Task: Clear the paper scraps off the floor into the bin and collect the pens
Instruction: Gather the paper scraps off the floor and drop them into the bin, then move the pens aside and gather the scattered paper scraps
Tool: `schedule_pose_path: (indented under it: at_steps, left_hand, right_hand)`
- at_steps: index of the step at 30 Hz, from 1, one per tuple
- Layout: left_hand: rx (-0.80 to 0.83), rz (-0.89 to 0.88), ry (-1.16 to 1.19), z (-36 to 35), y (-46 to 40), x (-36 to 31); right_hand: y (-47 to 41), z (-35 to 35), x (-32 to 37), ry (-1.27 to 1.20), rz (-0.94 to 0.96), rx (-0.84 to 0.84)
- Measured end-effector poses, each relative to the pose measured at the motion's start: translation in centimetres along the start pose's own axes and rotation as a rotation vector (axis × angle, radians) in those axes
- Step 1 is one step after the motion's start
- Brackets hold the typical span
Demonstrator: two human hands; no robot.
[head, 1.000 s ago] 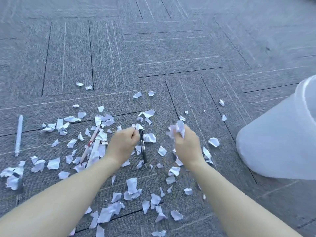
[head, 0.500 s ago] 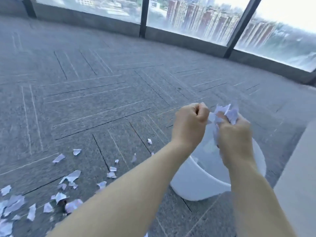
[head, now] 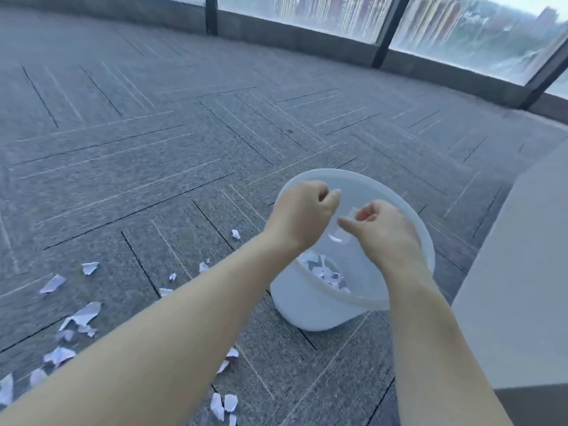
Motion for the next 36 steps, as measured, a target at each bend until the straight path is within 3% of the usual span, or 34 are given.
schedule_pose_path:
  at_steps: [4, 7, 11, 15, 18, 27, 32, 36]
  left_hand:
    - [-0.147, -0.091, 0.027, 4.8, 2.1, 0.9]
    - [-0.257, -0.066, 0.056, 9.4, 4.5, 3.3]
    - [-0.348, 0.159, -0.104, 14.4, 9.1, 11.7]
    - [-0.215, 0.488, -0.306, 15.7, 15.7, 21.0]
    - [-0.134, 0.578, -0.326, 15.7, 18.9, 24.8]
    - [-0.124, 0.568, -0.578, 14.9, 14.3, 29.8]
    - [-0.005, 0.546, -0.434, 12.4, 10.0, 31.6]
    - [-0.004, 0.471, -0.392, 11.4, 10.3, 31.7]
  right_hand:
    - [2.0, 1.5, 5.1, 0.049, 0.162, -0.155]
    - [4.9, 0.9, 10.6, -0.089, 0.376, -0.187]
    - [9.4, -5.3, 16.4, -0.289, 0.593, -0.004]
    - [10.7, -17.9, 15.6, -0.115, 0.623, 0.308]
    - [9.6, -24.7, 13.0, 0.065, 0.598, 0.391]
    - [-0.1, -31.3, 14.9, 0.31, 0.581, 0.263]
    - [-2.7, -33.7, 16.3, 0.276, 0.575, 0.313]
    - [-0.4, -33.4, 15.2, 0.187, 0.692, 0.293]
Point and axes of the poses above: each hand's wrist, its own y-axis away from the middle knuckle, its own z-axis out of the back of the hand, x = y × z, the point moved 8 cm from there along -y, towards the middle knuckle, and after that the axes turned 14 degrees about y, right-handed, at the moved point
